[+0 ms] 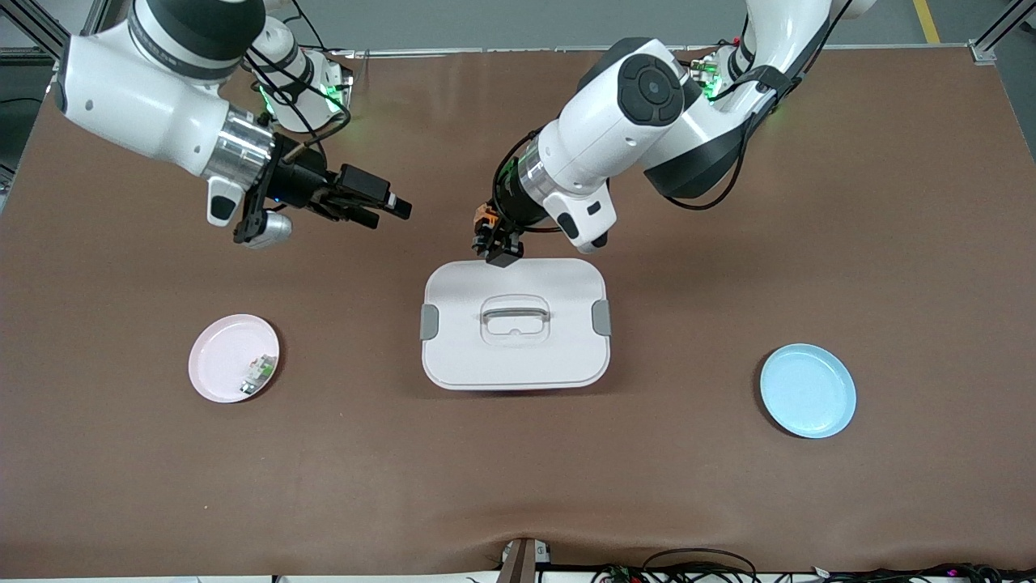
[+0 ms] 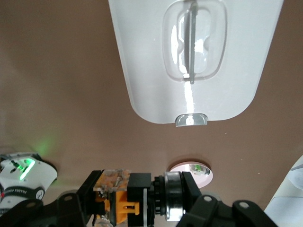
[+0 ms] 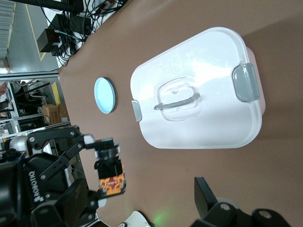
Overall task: Transfer orange switch to right arm and place
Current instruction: 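Lift the switch with the left gripper while the right gripper approaches, then close the right gripper on the switch held by the left gripper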
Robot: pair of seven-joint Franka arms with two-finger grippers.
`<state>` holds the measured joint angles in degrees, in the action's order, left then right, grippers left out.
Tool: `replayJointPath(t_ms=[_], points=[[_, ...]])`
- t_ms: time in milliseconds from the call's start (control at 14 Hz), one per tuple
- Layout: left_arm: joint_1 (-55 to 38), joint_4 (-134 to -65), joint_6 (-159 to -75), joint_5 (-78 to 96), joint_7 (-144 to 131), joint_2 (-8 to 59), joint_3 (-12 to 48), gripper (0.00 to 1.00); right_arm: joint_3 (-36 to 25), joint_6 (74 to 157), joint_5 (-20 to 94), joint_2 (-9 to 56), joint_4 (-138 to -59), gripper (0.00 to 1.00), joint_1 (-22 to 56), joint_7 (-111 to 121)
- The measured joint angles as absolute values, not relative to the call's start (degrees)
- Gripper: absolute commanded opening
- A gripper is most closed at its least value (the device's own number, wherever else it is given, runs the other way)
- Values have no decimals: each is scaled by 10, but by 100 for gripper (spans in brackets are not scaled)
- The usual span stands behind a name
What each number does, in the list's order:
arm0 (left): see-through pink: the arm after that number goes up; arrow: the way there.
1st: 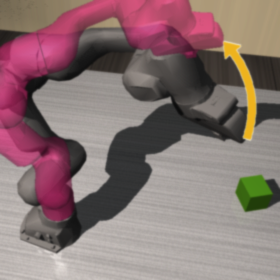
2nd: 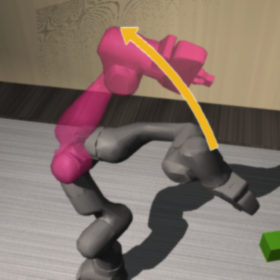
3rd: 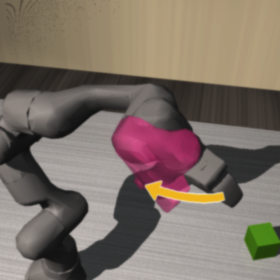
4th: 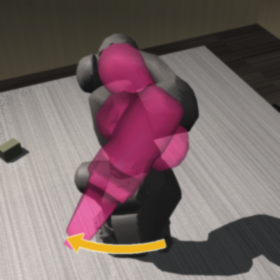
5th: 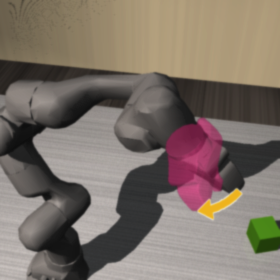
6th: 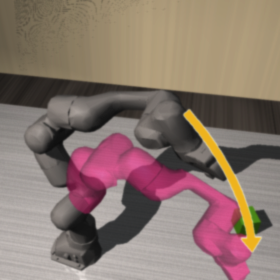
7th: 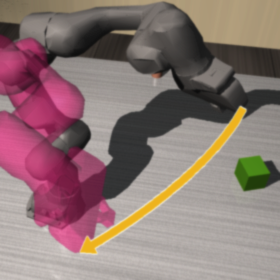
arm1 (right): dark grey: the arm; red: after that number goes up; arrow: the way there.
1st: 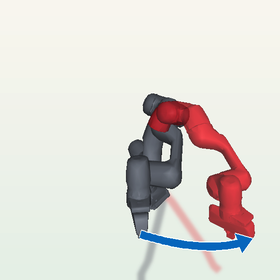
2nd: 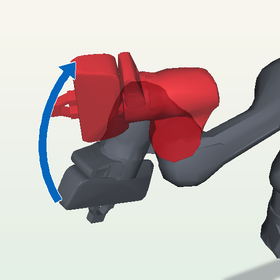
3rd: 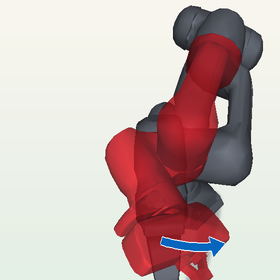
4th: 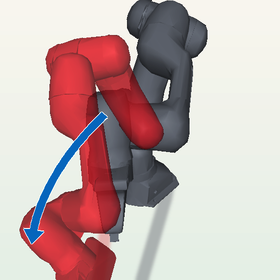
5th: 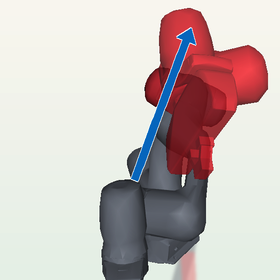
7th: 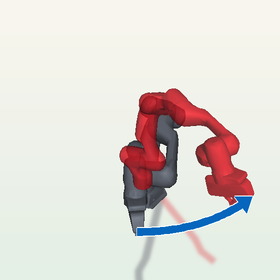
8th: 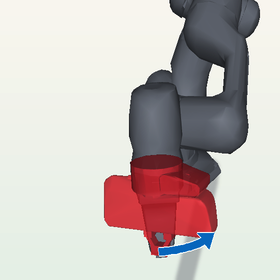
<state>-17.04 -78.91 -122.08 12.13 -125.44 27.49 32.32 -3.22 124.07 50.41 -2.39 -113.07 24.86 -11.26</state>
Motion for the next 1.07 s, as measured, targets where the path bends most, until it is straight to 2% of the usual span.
replayJointPath(t_ms=[502,1075], points=[[-183,-787,-1257,132,-1297,300,323,0,-32,1261,583,13,-1131,100,249,-52],[-193,-785,-1281,132,-1307,306,324,0,-30,1260,607,33,-1131,100,274,-53]])
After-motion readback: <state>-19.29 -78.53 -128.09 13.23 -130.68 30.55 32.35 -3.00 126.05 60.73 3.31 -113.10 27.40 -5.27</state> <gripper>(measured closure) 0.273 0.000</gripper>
